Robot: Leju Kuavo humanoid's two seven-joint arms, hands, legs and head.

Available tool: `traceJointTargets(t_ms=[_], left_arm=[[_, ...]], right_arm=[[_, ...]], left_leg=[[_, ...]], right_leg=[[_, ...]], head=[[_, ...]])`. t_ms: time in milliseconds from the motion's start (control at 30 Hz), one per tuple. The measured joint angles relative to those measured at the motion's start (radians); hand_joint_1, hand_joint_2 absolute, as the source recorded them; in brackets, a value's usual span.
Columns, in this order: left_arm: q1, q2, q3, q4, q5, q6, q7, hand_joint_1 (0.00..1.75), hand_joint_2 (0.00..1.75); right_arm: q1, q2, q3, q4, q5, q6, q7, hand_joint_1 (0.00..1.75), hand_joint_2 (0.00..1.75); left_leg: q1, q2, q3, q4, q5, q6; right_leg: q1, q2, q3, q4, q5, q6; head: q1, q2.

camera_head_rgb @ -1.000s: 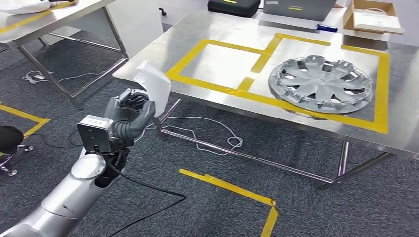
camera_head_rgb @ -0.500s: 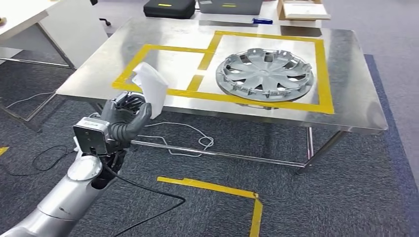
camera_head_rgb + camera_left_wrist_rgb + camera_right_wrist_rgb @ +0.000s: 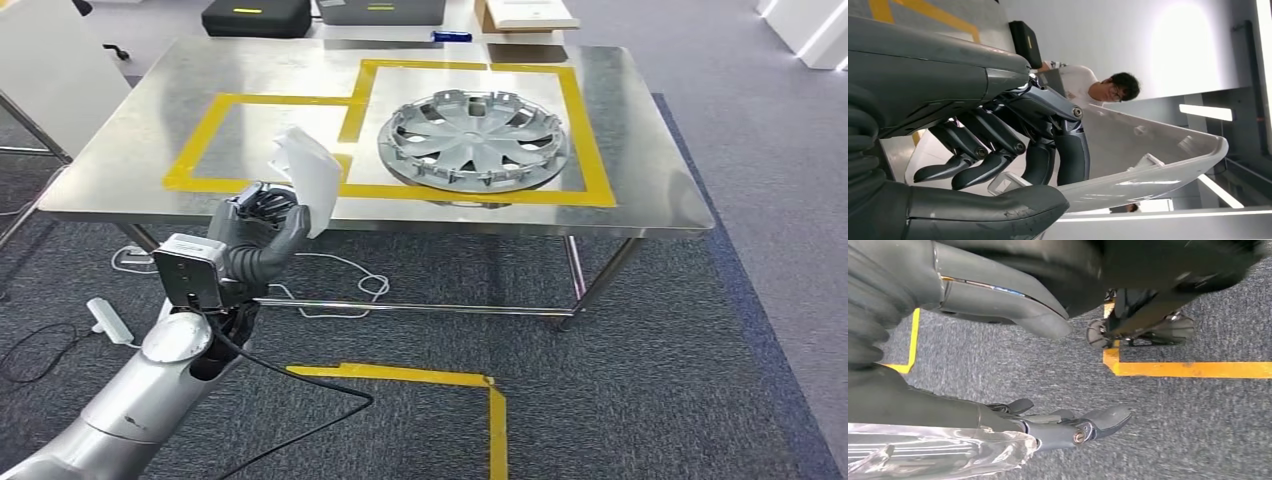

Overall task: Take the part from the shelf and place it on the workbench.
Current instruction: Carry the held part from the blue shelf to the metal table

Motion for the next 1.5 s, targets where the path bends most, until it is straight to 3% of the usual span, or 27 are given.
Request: traceJointTargets(t_ms=[67, 100, 167, 200, 267, 333, 367, 400, 433, 467, 533, 567, 633, 733, 800, 867, 900, 933, 967, 1033, 1100, 1200, 1267, 1367, 1400, 1433, 1500], left_arm=[[-0.002, 0.0, 0.001, 0.0, 0.0, 0.0, 0.0, 1.75, 1.75], [-0.003, 0.001, 0.002, 0.0, 0.0, 0.0, 0.0, 1.75, 1.75], [-0.005, 0.0, 0.002, 0.0, 0.0, 0.0, 0.0, 1.75, 1.75], [-0.005, -0.001, 0.002, 0.0, 0.0, 0.0, 0.0, 1.75, 1.75], [-0.006, -0.002, 0.003, 0.0, 0.0, 0.0, 0.0, 1.75, 1.75], [-0.005, 0.001, 0.004, 0.0, 0.0, 0.0, 0.0, 1.75, 1.75], [-0.002, 0.002, 0.004, 0.0, 0.0, 0.0, 0.0, 1.75, 1.75], [0.0, 0.003, 0.004, 0.0, 0.0, 0.0, 0.0, 1.75, 1.75], [0.001, 0.003, 0.004, 0.0, 0.0, 0.0, 0.0, 1.75, 1.75], [0.002, 0.003, 0.004, 0.0, 0.0, 0.0, 0.0, 1.75, 1.75], [-0.002, 0.004, 0.005, 0.0, -0.001, 0.0, 0.0, 1.75, 1.75], [-0.004, 0.004, 0.005, 0.0, -0.003, 0.0, 0.0, 1.75, 1.75], [-0.008, 0.005, 0.005, 0.0, -0.008, 0.0, 0.0, 1.75, 1.75], [-0.011, 0.005, 0.006, 0.0, -0.011, 0.0, 0.0, 1.75, 1.75], [-0.013, 0.004, 0.007, 0.0, -0.011, 0.0, -0.001, 1.75, 1.75], [-0.013, 0.004, 0.008, 0.0, -0.011, 0.0, -0.001, 1.75, 1.75], [-0.011, 0.004, 0.009, 0.0, -0.011, 0.0, -0.001, 1.75, 1.75], [-0.009, 0.004, 0.009, 0.0, -0.011, 0.0, -0.001, 1.75, 1.75], [-0.008, 0.004, 0.01, 0.0, -0.011, 0.0, -0.001, 1.75, 1.75], [-0.007, 0.003, 0.011, 0.0, -0.011, 0.0, -0.001, 1.75, 1.75], [-0.009, 0.004, 0.014, 0.0, -0.011, 0.0, -0.001, 1.75, 1.75], [-0.007, 0.004, 0.02, 0.0, -0.011, 0.001, -0.002, 1.75, 1.75], [-0.007, 0.005, 0.023, 0.0, -0.012, 0.001, -0.002, 1.75, 1.75], [-0.004, 0.006, 0.028, 0.0, -0.013, 0.001, -0.003, 1.75, 1.75], [-0.001, 0.006, 0.029, 0.0, -0.013, 0.001, -0.003, 1.75, 1.75], [0.001, 0.007, 0.029, 0.0, -0.013, 0.001, -0.003, 1.75, 1.75], [0.003, 0.009, 0.03, 0.0, -0.014, 0.001, -0.003, 1.75, 1.75]], right_arm=[[-0.002, 0.0, 0.0, 0.0, 0.0, 0.0, 0.0, 0.0, 1.75], [-0.003, 0.0, 0.0, 0.0, 0.0, 0.001, 0.0, 0.0, 1.75], [-0.003, 0.0, 0.0, 0.0, 0.0, 0.002, 0.0, 0.0, 1.75], [-0.002, 0.0, 0.0, 0.0, 0.001, 0.002, 0.0, 0.0, 1.75], [-0.001, 0.0, 0.0, 0.0, 0.001, 0.002, 0.0, 0.0, 1.75], [0.0, 0.0, 0.0, 0.0, 0.002, 0.002, -0.001, 0.0, 1.75], [-0.001, 0.0, 0.0, 0.0, 0.004, 0.002, -0.001, 0.0, 1.75], [0.0, 0.0, 0.0, 0.0, 0.007, 0.0, -0.002, 0.0, 1.75], [0.001, 0.0, 0.0, 0.0, 0.011, -0.002, -0.002, 0.0, 1.75], [0.001, 0.0, 0.001, 0.0, 0.016, -0.005, -0.002, 0.0, 1.75], [0.002, 0.001, 0.004, 0.001, 0.025, -0.011, -0.001, 0.0, 1.75], [0.001, 0.001, 0.006, 0.001, 0.029, -0.014, 0.0, 0.0, 1.75], [0.001, 0.002, 0.009, 0.002, 0.035, -0.018, 0.002, 0.0, 1.75], [0.001, 0.002, 0.01, 0.004, 0.037, -0.024, 0.005, 0.0, 1.75], [0.0, 0.001, 0.01, 0.004, 0.04, -0.027, 0.011, 0.0, 1.75], [-0.002, 0.001, 0.011, 0.005, 0.045, -0.031, 0.019, 0.0, 1.75], [-0.002, 0.0, 0.012, 0.005, 0.048, -0.033, 0.023, 0.0, 1.75], [-0.002, 0.0, 0.013, 0.005, 0.051, -0.034, 0.026, 0.0, 1.75], [-0.002, -0.001, 0.014, 0.005, 0.053, -0.035, 0.029, 0.0, 1.75], [-0.002, -0.002, 0.016, 0.005, 0.054, -0.036, 0.033, 0.0, 1.75], [-0.004, -0.002, 0.017, 0.007, 0.055, -0.034, 0.033, 0.0, 1.75], [-0.005, -0.002, 0.022, 0.01, 0.059, -0.018, 0.024, 0.0, 1.75], [-0.005, -0.002, 0.026, 0.012, 0.063, -0.007, 0.013, 0.0, 1.75], [-0.004, -0.002, 0.032, 0.013, 0.065, 0.0, 0.006, 0.0, 1.75], [-0.004, -0.002, 0.033, 0.014, 0.065, 0.002, 0.005, 0.0, 1.75], [-0.004, -0.002, 0.033, 0.014, 0.065, 0.003, 0.004, 0.0, 1.75], [-0.003, -0.002, 0.034, 0.014, 0.065, 0.007, 0.002, 0.0, 1.75]], left_leg=[[-0.007, 0.016, 0.002, 0.003, -0.004, -0.009], [-0.011, 0.024, 0.003, 0.004, -0.006, -0.013], [-0.013, 0.042, 0.005, 0.003, -0.006, -0.021], [-0.011, 0.039, 0.006, 0.006, -0.011, -0.026], [-0.007, -0.003, -0.012, 0.054, -0.048, -0.036], [-0.005, -0.05, -0.068, 0.176, -0.113, -0.041], [-0.005, -0.057, -0.097, 0.236, -0.135, -0.04], [-0.005, -0.059, -0.117, 0.272, -0.141, -0.038], [-0.005, -0.06, -0.12, 0.273, -0.126, -0.035], [-0.006, -0.06, -0.106, 0.24, -0.096, -0.029], [-0.011, -0.067, -0.051, 0.119, -0.026, -0.013], [-0.014, -0.071, -0.027, 0.064, -0.007, -0.006], [-0.019, -0.076, -0.008, 0.014, -0.001, 0.0], [-0.014, -0.072, -0.003, -0.001, 0.004, 0.008], [-0.007, -0.068, 0.0, -0.007, 0.008, 0.013], [-0.007, -0.064, 0.0, -0.007, 0.008, 0.014], [-0.006, -0.062, 0.0, -0.007, 0.007, 0.014], [-0.006, -0.061, 0.0, -0.007, 0.006, 0.014], [-0.005, -0.059, 0.001, -0.006, 0.005, 0.012], [-0.004, -0.059, 0.005, -0.005, 0.002, 0.006], [-0.008, -0.059, 0.004, 0.0, -0.001, -0.005], [-0.01, -0.056, 0.002, 0.003, -0.005, -0.018], [-0.007, -0.057, -0.011, 0.034, -0.029, -0.027], [-0.005, -0.06, -0.098, 0.212, -0.113, -0.036], [-0.005, -0.06, -0.127, 0.267, -0.127, -0.036], [-0.005, -0.06, -0.142, 0.289, -0.121, -0.035], [-0.006, -0.061, -0.118, 0.22, -0.053, -0.028]], right_leg=[[0.005, -0.034, 0.061, -0.106, 0.029, -0.011], [0.008, -0.041, 0.071, -0.125, 0.03, -0.018], [0.009, -0.021, 0.07, -0.126, 0.032, -0.033], [0.008, -0.011, 0.069, -0.127, 0.035, -0.038], [0.003, 0.006, 0.069, -0.129, 0.039, -0.049], [0.002, 0.022, 0.069, -0.13, 0.04, -0.057], [0.004, 0.03, 0.069, -0.13, 0.04, -0.059], [0.006, 0.039, 0.069, -0.129, 0.04, -0.06], [0.007, 0.046, 0.07, -0.129, 0.04, -0.061], [0.009, 0.053, 0.071, -0.129, 0.04, -0.061], [0.013, 0.061, 0.072, -0.128, 0.04, -0.06], [0.014, 0.064, 0.071, -0.127, 0.04, -0.058], [0.014, 0.066, 0.066, -0.126, 0.041, -0.05], [0.012, 0.062, 0.055, -0.114, 0.031, -0.034], [0.008, 0.048, 0.019, -0.037, -0.016, -0.022], [0.001, 0.035, -0.041, 0.096, -0.077, -0.011], [-0.001, 0.032, -0.064, 0.144, -0.091, -0.006], [-0.003, 0.03, -0.068, 0.154, -0.085, -0.003], [-0.005, 0.029, -0.053, 0.125, -0.062, -0.001], [-0.008, 0.022, 0.018, -0.01, 0.0, 0.001], [-0.007, 0.017, 0.073, -0.109, 0.023, -0.006], [-0.004, 0.02, 0.084, -0.126, 0.02, -0.026], [-0.006, 0.023, 0.086, -0.128, 0.022, -0.039], [-0.006, 0.025, 0.088, -0.13, 0.019, -0.053], [-0.005, 0.027, 0.089, -0.129, 0.018, -0.054], [-0.004, 0.03, 0.091, -0.129, 0.017, -0.055], [-0.002, 0.035, 0.099, -0.129, 0.012, -0.055]], head=[[-0.001, 0.0], [-0.002, 0.0], [-0.004, 0.0], [-0.005, 0.0], [-0.009, 0.0], [-0.013, 0.0], [-0.013, 0.0], [-0.013, 0.0], [-0.013, 0.0], [-0.013, 0.0], [-0.013, 0.0], [-0.013, 0.0], [-0.012, 0.0], [-0.011, 0.0], [-0.005, 0.0], [0.0, 0.0], [0.0, 0.0], [0.0, 0.0], [0.001, 0.0], [0.001, 0.0], [0.0, 0.0], [-0.001, 0.0], [-0.004, 0.0], [-0.009, 0.0], [-0.009, 0.0], [-0.009, 0.0], [-0.009, 0.0]])
